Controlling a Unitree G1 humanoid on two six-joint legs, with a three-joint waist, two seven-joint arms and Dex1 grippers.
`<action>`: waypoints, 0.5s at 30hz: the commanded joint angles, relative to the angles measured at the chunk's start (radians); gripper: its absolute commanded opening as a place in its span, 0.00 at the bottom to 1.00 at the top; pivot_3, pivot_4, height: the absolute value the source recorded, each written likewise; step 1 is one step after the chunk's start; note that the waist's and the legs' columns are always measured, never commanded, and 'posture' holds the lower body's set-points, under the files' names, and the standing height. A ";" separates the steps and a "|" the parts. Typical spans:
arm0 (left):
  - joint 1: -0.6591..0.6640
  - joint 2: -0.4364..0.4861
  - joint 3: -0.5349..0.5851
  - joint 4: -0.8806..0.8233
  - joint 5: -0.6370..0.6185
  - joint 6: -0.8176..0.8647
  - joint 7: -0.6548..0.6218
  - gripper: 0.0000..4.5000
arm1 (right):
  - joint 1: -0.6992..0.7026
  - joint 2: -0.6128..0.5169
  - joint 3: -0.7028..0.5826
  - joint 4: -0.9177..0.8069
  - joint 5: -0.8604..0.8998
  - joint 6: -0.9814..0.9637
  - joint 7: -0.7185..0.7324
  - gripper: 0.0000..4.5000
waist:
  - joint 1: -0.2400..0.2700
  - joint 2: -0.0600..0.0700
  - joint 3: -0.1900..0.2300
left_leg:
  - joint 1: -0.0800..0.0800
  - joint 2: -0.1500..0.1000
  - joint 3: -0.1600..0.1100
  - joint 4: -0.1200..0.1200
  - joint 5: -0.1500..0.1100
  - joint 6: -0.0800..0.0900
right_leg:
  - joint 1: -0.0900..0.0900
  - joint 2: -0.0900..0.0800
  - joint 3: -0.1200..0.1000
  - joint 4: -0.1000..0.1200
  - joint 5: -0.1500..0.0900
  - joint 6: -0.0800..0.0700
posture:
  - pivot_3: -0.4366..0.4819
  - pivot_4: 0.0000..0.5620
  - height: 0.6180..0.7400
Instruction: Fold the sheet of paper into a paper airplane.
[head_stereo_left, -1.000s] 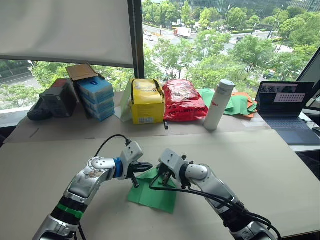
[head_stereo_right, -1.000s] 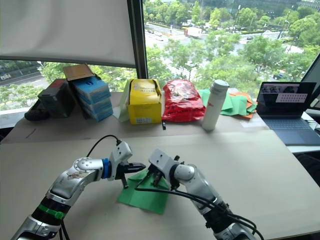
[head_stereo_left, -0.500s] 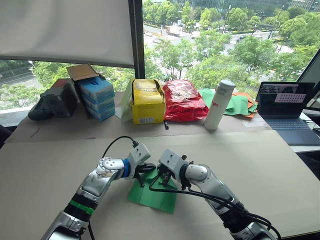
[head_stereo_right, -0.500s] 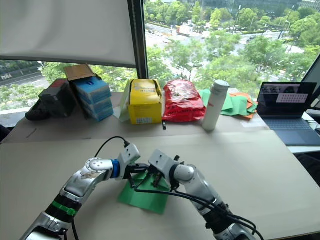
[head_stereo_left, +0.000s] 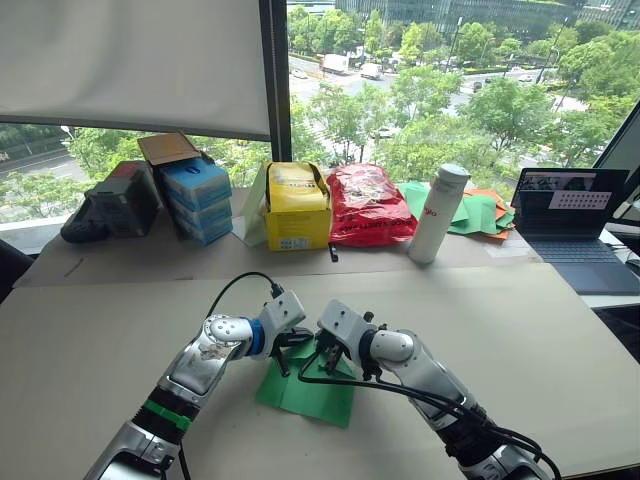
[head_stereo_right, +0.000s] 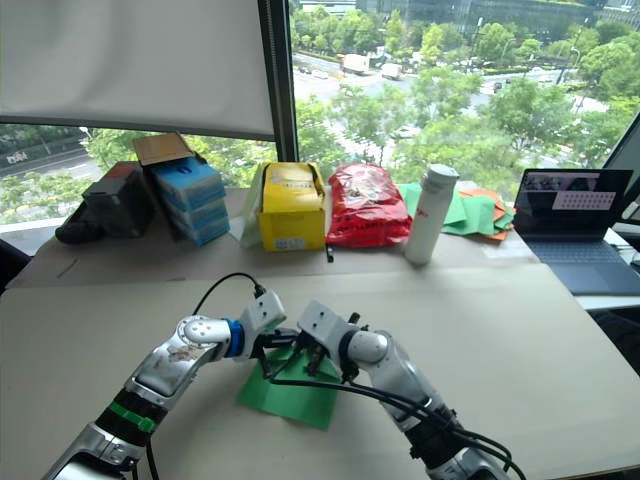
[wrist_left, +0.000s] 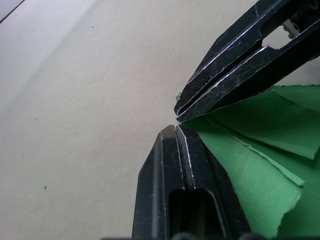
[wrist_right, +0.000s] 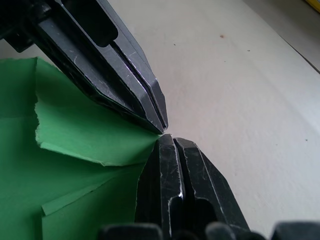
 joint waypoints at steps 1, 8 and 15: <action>0.070 0.034 -0.039 0.002 0.016 0.039 -0.033 0.00 | 0.032 -0.005 0.032 0.038 -0.006 0.043 0.016 0.00 | -0.004 0.000 -0.001 | 0.000 0.000 0.000 0.000 0.000 0.000 | 0.000 0.000 0.001 0.000 0.000 0.000 | 0.48 0.27 1.00; 0.161 0.125 0.019 -0.091 -0.011 0.064 -0.047 0.00 | 0.034 -0.007 0.035 0.037 -0.006 0.042 0.017 0.00 | -0.014 0.001 -0.001 | 0.002 0.001 0.000 -0.003 0.001 -0.001 | 0.000 -0.001 0.004 0.000 -0.001 -0.002 | 0.48 0.27 1.00; 0.265 0.192 0.082 -0.197 -0.051 0.107 -0.040 0.00 | 0.031 -0.005 0.039 0.038 -0.005 0.037 0.019 0.00 | -0.016 0.001 -0.001 | 0.004 0.002 0.000 -0.004 0.000 -0.002 | 0.000 -0.005 0.004 0.000 -0.002 -0.003 | 0.48 0.27 1.00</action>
